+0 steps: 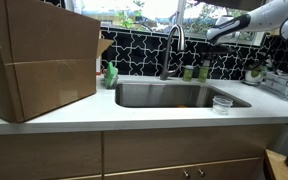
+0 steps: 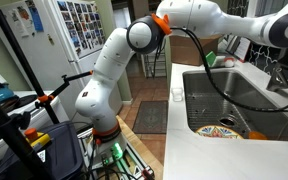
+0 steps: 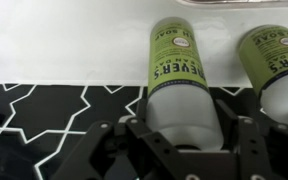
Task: Pick up the tall green bottle and move it to the left side of the short green bottle near the tap
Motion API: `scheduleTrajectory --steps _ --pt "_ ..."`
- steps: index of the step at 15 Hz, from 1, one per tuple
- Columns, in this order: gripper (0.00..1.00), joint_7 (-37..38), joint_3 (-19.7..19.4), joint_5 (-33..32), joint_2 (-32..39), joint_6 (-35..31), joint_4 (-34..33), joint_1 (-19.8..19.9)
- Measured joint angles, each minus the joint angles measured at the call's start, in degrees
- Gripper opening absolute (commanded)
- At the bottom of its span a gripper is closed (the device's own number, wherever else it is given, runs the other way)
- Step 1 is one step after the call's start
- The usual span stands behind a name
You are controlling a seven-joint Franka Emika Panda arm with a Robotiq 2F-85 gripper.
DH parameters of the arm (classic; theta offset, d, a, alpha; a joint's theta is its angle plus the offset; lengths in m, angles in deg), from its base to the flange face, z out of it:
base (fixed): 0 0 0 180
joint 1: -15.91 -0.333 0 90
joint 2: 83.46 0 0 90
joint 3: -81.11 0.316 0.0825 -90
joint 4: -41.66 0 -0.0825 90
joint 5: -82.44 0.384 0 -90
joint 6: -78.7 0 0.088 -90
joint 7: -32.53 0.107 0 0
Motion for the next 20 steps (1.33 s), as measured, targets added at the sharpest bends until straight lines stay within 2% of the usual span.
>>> scheduleTrajectory --steps 3,4,6,7,13,20 --pt "0.42 0.8 -0.9 0.0 0.0 0.0 0.3 0.5" --pt "0.9 1.1 -1.0 0.1 0.0 0.0 0.3 0.6" --pt "0.97 1.7 -1.1 0.1 0.0 0.0 0.4 0.6" --pt "1.0 2.1 -1.1 0.1 0.0 0.0 0.5 0.6" --pt "1.0 3.4 -1.2 0.1 -0.5 0.0 0.7 0.6" --pt "1.0 4.8 -1.1 0.1 -5.2 1.5 0.7 -0.4"
